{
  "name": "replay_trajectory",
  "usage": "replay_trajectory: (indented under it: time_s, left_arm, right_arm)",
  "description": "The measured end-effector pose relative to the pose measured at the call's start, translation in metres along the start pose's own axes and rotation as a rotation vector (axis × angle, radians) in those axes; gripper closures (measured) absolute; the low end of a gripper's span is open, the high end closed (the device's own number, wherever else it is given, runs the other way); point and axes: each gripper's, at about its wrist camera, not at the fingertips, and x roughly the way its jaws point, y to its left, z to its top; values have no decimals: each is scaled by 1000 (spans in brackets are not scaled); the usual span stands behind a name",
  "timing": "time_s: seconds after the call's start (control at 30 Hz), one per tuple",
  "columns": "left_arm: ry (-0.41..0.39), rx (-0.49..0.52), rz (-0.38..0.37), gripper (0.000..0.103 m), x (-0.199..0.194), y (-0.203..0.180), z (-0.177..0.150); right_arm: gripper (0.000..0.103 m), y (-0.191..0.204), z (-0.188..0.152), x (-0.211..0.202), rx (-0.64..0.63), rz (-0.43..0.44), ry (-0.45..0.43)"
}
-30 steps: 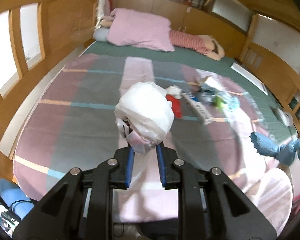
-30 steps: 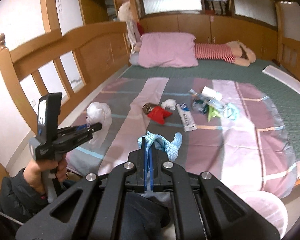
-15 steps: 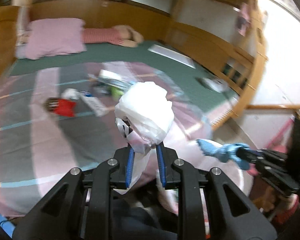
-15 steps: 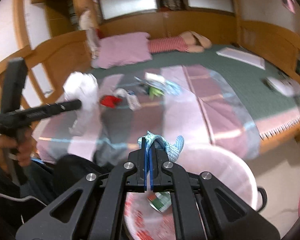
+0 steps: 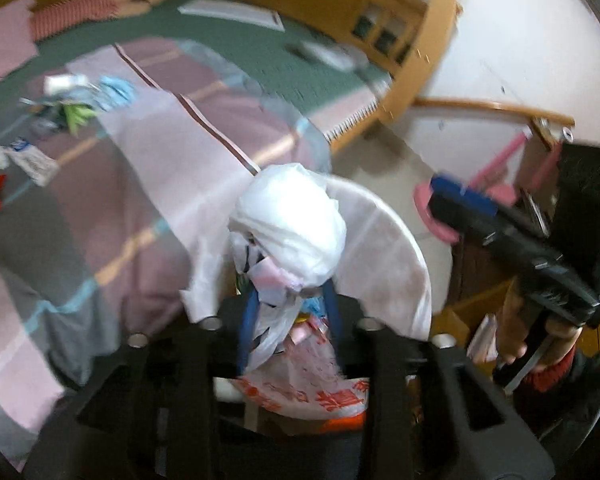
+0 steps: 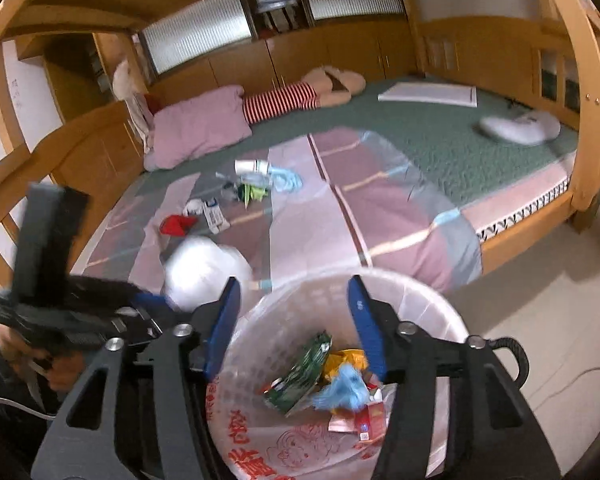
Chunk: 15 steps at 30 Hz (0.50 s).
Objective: Collect trash
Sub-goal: 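Carry both items over the white bin and open both grippers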
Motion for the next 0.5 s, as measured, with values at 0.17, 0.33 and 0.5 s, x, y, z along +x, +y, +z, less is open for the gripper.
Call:
replay_trajectory:
  time_s: [0.17, 0.33, 0.5]
  left_arm:
    - [48, 4, -25, 18, 21, 0, -1]
    - [-7, -81, 80, 17, 7, 36, 0]
    - [-138, -251, 218, 17, -33, 103, -3]
  right_arm:
    - [41, -11, 3, 1, 31, -5, -7]
    - [36, -11, 6, 20, 43, -11, 38]
    - [32, 2, 18, 62, 47, 22, 123]
